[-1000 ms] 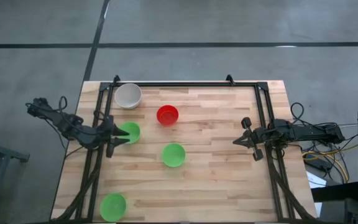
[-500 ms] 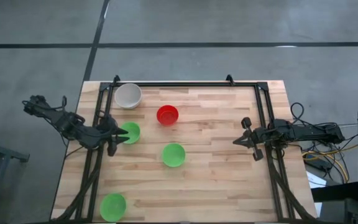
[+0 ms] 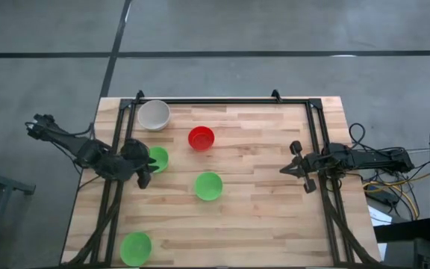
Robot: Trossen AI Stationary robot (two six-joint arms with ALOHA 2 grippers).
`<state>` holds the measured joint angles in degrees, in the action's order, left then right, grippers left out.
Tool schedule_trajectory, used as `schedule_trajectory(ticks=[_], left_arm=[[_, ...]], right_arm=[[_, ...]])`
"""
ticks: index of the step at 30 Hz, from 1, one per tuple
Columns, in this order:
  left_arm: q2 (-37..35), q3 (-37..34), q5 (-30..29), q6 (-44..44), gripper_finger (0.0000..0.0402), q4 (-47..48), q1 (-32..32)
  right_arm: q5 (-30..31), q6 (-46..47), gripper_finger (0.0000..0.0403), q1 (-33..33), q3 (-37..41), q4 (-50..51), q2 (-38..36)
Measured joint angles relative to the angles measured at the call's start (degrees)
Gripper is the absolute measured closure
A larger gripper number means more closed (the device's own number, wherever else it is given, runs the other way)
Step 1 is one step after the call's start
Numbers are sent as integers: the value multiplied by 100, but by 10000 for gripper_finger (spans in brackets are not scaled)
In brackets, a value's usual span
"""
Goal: Nest bowls inside each other
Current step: Stack the top green bowl on the white bowl
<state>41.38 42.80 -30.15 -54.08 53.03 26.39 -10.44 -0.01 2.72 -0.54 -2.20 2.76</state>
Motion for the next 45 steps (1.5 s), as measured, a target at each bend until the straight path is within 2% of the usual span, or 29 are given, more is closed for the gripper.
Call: schedule_trajectory(ticks=[8,18,28,34,45], left_arm=[[71,-6,223,45,226,-38,-306],[-120,-28,392,632,225,-410,-649],[-645,-561,982,937,225,-840,-1089],[-877,-727,1175,932,225,-732,-1362],[-807,-735,1607,783,225,-354,-2094]], right_arm=[[-1,0,394,2,-1,-1,0],[1,0,394,2,0,-2,2],[1,0,394,2,0,-1,2],[1,0,394,2,-1,-2,1],[1,0,394,1,-2,-2,0]])
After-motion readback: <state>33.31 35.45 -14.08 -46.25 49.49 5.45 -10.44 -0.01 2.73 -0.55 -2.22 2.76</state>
